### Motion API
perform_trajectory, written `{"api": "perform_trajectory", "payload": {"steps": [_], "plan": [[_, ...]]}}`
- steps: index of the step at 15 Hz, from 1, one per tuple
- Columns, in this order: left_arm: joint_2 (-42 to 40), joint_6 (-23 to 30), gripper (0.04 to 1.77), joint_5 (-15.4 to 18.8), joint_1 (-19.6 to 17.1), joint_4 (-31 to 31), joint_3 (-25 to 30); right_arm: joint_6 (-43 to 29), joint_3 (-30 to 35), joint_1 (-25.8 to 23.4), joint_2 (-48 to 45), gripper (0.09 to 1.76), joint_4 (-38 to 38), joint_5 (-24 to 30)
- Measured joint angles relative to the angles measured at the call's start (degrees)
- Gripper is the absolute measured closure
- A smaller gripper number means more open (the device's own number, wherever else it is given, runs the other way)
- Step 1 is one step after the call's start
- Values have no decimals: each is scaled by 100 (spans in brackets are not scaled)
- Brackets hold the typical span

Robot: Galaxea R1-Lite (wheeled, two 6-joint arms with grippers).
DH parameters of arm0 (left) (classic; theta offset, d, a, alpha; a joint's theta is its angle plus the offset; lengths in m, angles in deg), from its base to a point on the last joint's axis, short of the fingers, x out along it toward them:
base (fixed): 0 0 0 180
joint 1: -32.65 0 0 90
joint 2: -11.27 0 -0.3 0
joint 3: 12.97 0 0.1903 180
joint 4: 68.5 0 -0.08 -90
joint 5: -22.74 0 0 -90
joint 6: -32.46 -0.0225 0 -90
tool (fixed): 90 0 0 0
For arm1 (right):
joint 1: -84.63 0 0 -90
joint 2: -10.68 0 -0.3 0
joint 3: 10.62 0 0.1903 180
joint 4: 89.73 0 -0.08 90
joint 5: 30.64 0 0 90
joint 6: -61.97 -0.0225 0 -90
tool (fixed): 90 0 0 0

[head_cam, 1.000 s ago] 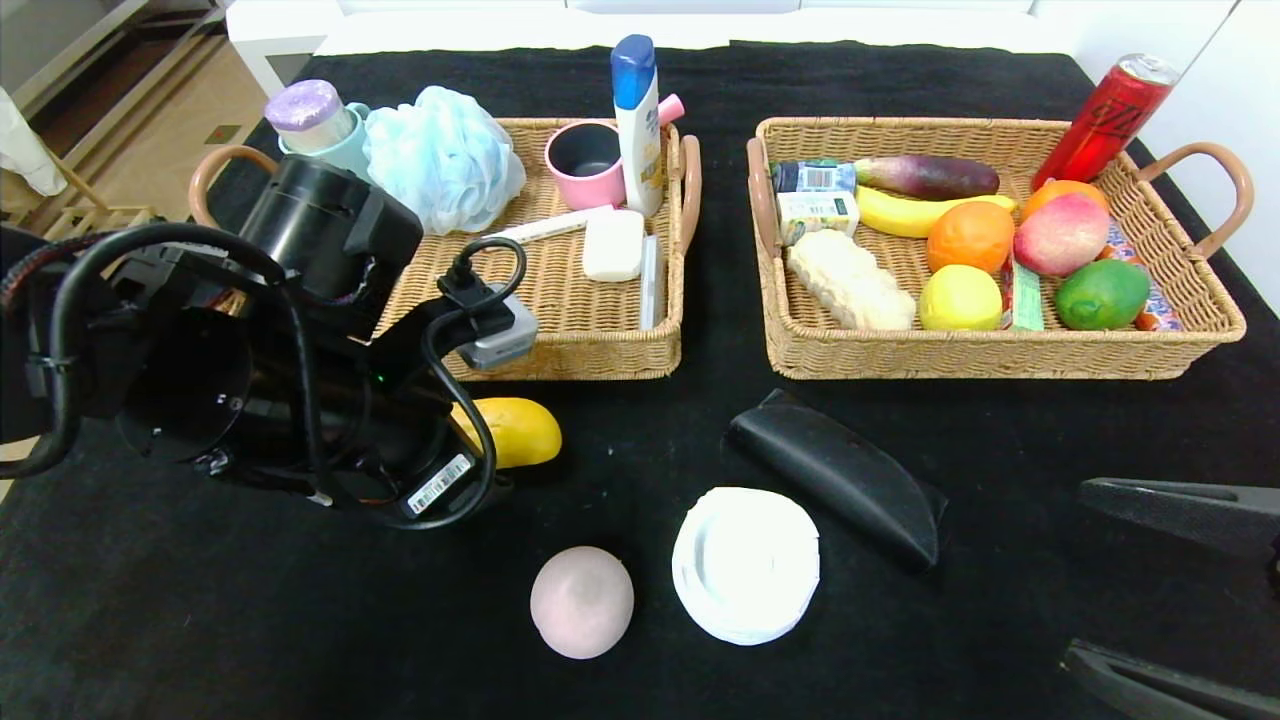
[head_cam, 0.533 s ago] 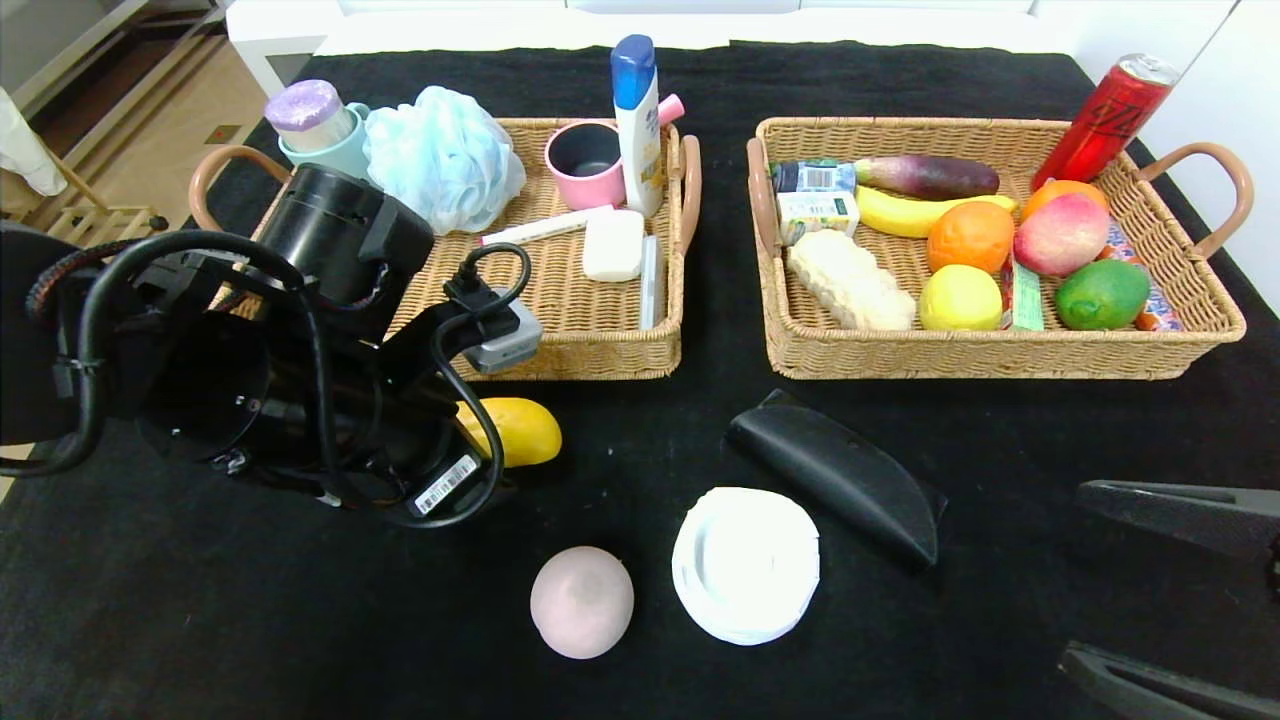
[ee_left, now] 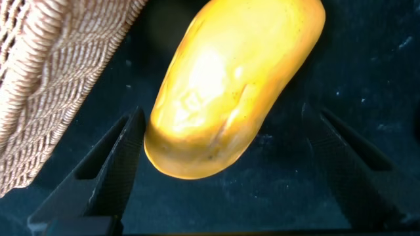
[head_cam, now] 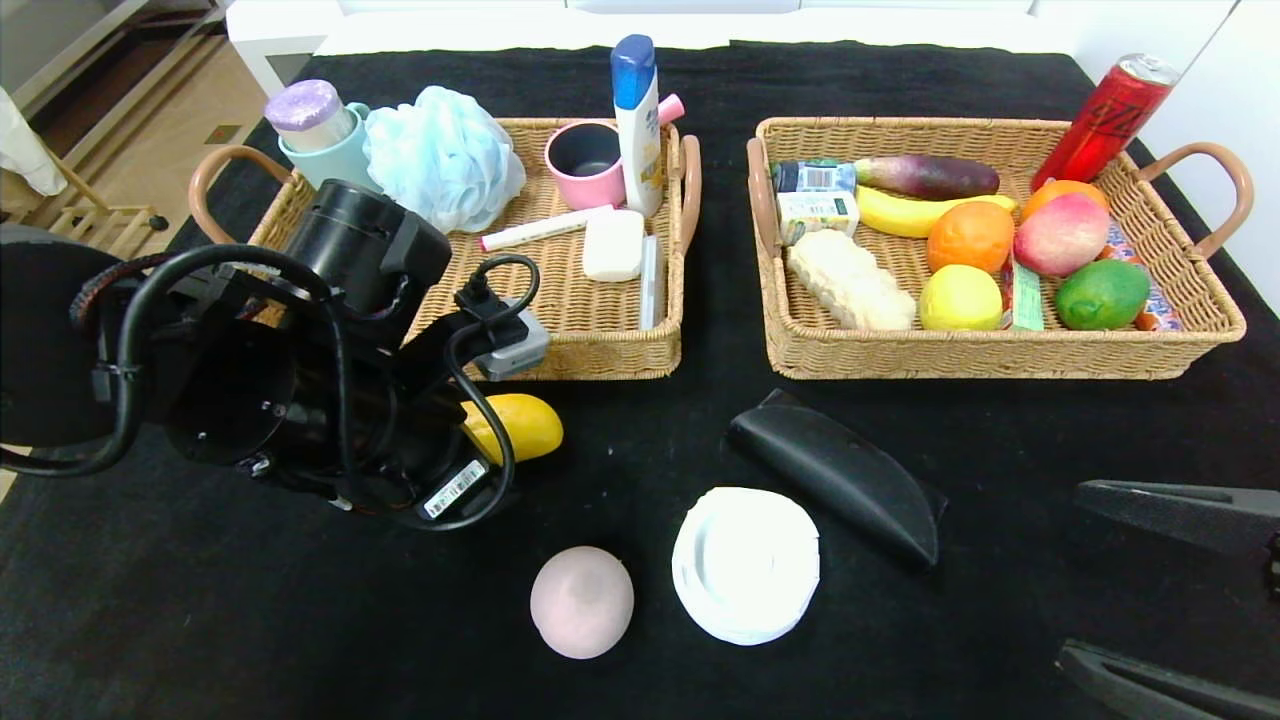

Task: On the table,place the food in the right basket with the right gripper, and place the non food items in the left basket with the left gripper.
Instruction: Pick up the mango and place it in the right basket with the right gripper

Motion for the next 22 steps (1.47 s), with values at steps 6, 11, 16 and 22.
{"api": "perform_trajectory", "payload": {"steps": [6,11,16,22], "plan": [[52,-2,81,-16,6,102,21,4,20,-2,28,14,1,7],[44,-13,88,-17,17,76,38,4,20,2,22,14,0,5],[22,135,89,-24,69,91,82,-2,30,0,33,14,-7,21],[-358,347,90,9,215,21,60,-16,9,0,33,14,-16,32]]}}
